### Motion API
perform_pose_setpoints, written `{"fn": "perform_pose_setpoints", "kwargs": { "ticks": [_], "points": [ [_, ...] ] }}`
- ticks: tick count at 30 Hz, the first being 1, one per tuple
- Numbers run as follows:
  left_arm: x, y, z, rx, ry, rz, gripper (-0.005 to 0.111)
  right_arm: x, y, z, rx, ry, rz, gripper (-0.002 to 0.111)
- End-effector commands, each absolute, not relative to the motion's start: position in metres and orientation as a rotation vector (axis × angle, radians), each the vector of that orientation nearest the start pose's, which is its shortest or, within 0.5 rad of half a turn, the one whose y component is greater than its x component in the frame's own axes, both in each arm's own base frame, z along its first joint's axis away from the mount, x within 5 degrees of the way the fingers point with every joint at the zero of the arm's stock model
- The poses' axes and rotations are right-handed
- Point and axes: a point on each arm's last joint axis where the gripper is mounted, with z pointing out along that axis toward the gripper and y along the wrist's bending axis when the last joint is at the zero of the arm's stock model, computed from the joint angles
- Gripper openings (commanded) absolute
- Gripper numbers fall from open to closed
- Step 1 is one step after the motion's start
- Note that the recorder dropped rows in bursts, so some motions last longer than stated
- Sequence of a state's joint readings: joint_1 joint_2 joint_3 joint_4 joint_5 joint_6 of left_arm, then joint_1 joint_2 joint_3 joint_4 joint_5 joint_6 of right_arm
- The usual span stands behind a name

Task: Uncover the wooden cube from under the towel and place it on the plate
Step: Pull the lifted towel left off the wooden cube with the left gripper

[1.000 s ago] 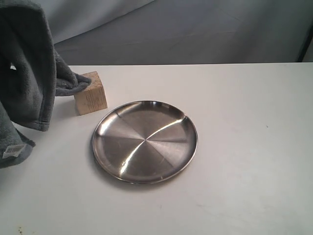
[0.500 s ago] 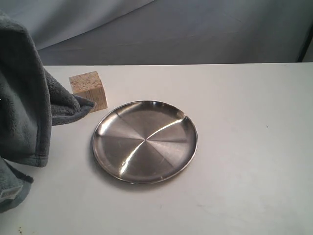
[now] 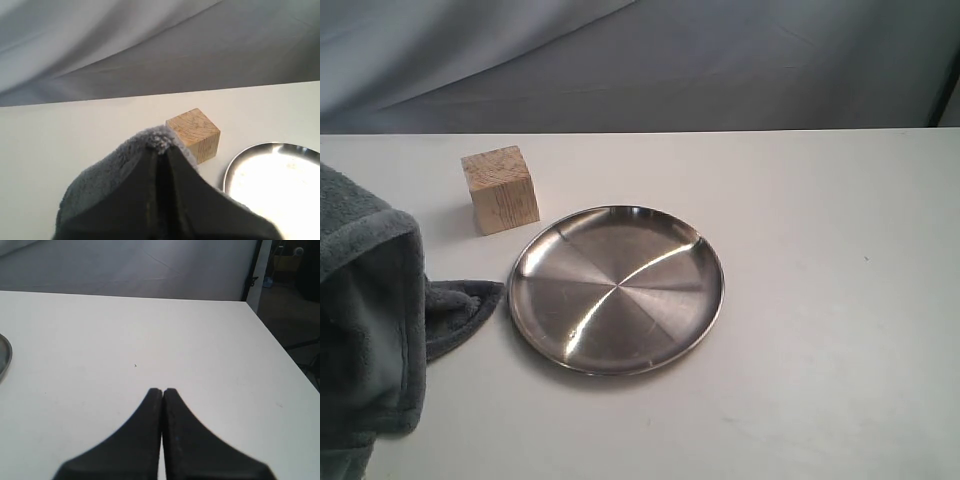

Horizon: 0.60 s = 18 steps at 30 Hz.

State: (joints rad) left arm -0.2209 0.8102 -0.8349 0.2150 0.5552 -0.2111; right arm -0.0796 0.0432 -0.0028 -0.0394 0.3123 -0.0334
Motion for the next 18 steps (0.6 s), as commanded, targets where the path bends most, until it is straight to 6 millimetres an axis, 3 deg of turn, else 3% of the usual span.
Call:
{"fn": "perform_pose_setpoints", "kwargs": {
  "ticks": [1, 18],
  "points": [
    [0.160, -0.027, 0.355, 0.086, 2.006, -0.095, 0.000, 0.056, -0.006, 0.183, 0.005, 1.834, -0.126, 0.000],
    [0.158, -0.030, 0.285, 0.022, 2.114, -0.173, 0.000, 0.056, -0.006, 0.183, 0.005, 1.834, -0.126, 0.000]
  ]
}}
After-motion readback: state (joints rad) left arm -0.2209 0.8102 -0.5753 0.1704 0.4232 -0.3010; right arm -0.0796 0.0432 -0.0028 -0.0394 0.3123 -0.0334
